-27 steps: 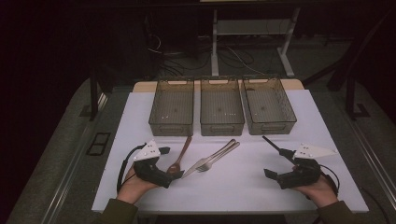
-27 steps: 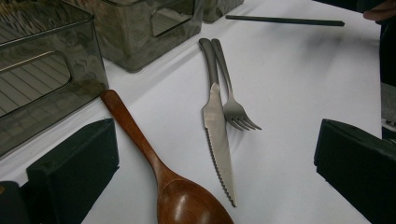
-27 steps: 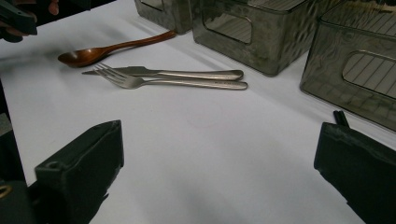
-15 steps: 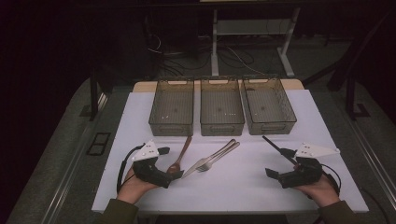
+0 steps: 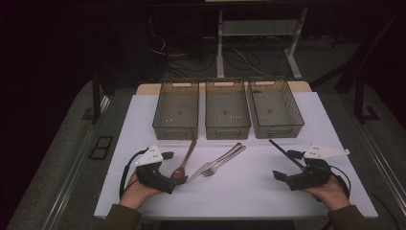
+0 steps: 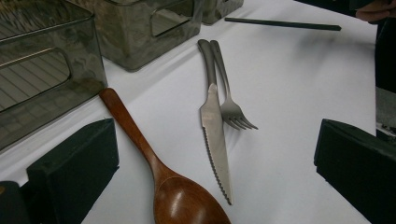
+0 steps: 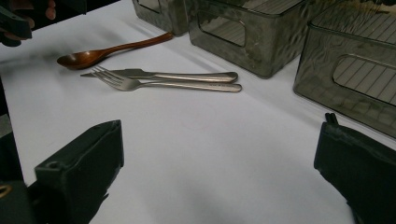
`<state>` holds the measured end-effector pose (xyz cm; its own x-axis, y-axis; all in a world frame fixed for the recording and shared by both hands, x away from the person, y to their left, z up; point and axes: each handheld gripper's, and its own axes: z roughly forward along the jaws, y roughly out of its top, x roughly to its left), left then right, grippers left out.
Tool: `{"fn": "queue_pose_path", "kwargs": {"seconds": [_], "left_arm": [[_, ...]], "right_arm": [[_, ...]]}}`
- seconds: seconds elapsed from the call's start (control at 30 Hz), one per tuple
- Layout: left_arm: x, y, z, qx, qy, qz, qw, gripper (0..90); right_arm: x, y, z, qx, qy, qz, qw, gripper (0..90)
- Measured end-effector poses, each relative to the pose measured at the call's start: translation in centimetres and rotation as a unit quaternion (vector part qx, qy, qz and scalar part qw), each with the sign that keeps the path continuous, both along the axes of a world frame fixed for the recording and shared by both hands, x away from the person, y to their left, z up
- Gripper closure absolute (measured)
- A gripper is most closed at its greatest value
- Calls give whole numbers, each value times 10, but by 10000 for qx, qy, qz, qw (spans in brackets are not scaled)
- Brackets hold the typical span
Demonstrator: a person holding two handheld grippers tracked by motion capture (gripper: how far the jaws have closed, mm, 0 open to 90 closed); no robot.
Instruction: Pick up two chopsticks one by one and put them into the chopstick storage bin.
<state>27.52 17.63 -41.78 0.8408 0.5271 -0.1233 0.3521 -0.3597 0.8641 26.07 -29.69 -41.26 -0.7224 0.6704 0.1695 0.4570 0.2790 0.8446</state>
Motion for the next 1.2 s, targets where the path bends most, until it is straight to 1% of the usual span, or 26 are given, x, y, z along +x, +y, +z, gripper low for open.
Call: {"fn": "queue_pose_path", "kwargs": {"seconds": [0.13, 0.2, 0.23, 0.27, 0.47, 0.63, 0.67, 0.7, 0.83, 1.03, 1.2], "left_arm": [[0, -1, 0, 30, 30, -31, 10000, 0], [0, -1, 0, -19, 11, -25, 10000, 0], [0, -1, 0, -19, 11, -25, 10000, 0], [0, -1, 0, -27, -2, -27, 10000, 0], [-1, 0, 0, -29, -21, -34, 10000, 0], [-1, 0, 1, -56, -44, 16, 10000, 0], [-2, 1, 1, -69, -38, 26, 10000, 0], [-2, 1, 1, -63, -39, 29, 10000, 0], [-2, 1, 1, -71, -57, 23, 10000, 0], [-1, 0, 0, -55, -22, 13, 10000, 0], [-1, 0, 0, -91, -35, 6, 10000, 0]], "right_arm": [[2, -4, 1, 25, 10, 14, 10000, 10], [3, -5, 2, 24, 2, 9, 10000, 11], [3, -6, 3, -12, 12, 18, 10000, 49], [3, -7, 4, -31, 32, 51, 10000, 68], [5, -12, 7, -67, -20, 5, 10000, 68], [6, -16, 8, -160, -77, -89, 9998, 67], [6, -16, 8, -185, -90, -127, 9997, 63], [6, -17, 9, -222, -101, -165, 9996, 30], [9, -20, 8, -316, -69, -228, 9992, 29], [10, -24, 8, -321, -90, -261, 9991, 29], [10, -28, 7, -363, -79, -295, 9989, 29]]}}
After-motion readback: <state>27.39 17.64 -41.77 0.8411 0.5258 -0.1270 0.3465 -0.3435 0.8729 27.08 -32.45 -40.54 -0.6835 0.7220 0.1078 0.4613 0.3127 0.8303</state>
